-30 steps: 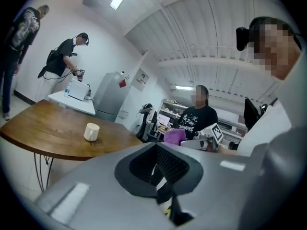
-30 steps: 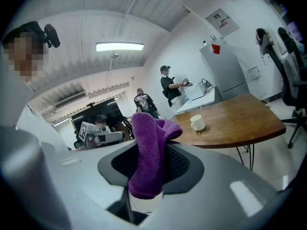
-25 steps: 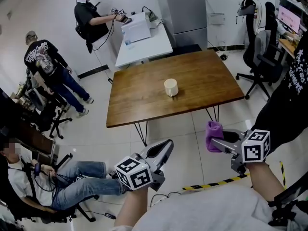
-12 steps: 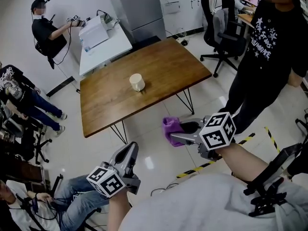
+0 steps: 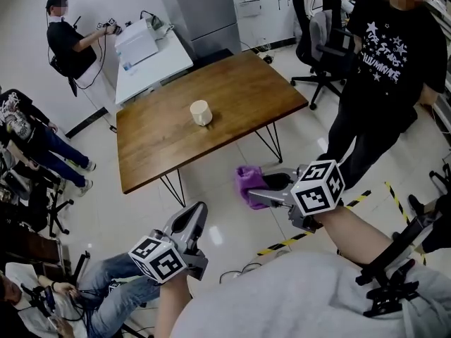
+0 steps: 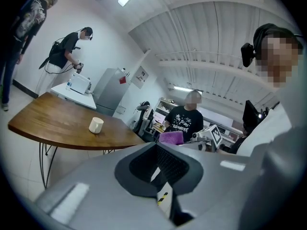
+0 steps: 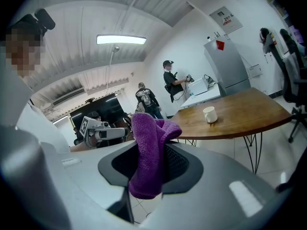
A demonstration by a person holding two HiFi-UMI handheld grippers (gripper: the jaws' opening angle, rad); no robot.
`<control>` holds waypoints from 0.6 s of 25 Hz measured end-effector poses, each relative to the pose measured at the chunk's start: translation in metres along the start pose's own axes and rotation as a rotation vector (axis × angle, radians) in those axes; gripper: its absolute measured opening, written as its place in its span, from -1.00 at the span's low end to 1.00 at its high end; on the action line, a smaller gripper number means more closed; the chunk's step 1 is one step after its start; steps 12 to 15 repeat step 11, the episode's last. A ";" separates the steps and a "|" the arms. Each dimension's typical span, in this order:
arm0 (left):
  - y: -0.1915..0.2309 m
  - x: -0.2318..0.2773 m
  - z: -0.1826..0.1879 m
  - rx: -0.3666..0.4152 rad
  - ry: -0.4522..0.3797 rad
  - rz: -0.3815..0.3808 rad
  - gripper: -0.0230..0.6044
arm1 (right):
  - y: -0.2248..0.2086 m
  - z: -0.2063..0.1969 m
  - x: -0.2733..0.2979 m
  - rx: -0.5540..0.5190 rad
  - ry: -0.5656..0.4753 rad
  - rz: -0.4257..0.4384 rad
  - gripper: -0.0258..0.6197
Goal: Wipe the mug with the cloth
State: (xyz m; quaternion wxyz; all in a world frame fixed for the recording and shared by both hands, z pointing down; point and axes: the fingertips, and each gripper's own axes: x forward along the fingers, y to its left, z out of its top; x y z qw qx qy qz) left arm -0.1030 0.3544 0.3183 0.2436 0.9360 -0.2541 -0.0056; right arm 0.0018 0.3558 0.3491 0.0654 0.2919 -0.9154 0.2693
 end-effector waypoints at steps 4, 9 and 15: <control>-0.010 -0.004 -0.004 0.005 -0.001 -0.009 -0.92 | 0.008 -0.007 -0.007 0.004 -0.003 -0.005 -0.52; -0.021 -0.004 -0.009 0.013 0.000 -0.030 -0.92 | 0.015 -0.015 -0.017 0.015 -0.013 -0.018 -0.52; -0.026 -0.005 -0.010 0.015 0.001 -0.047 -0.92 | 0.019 -0.017 -0.022 0.025 -0.021 -0.026 -0.52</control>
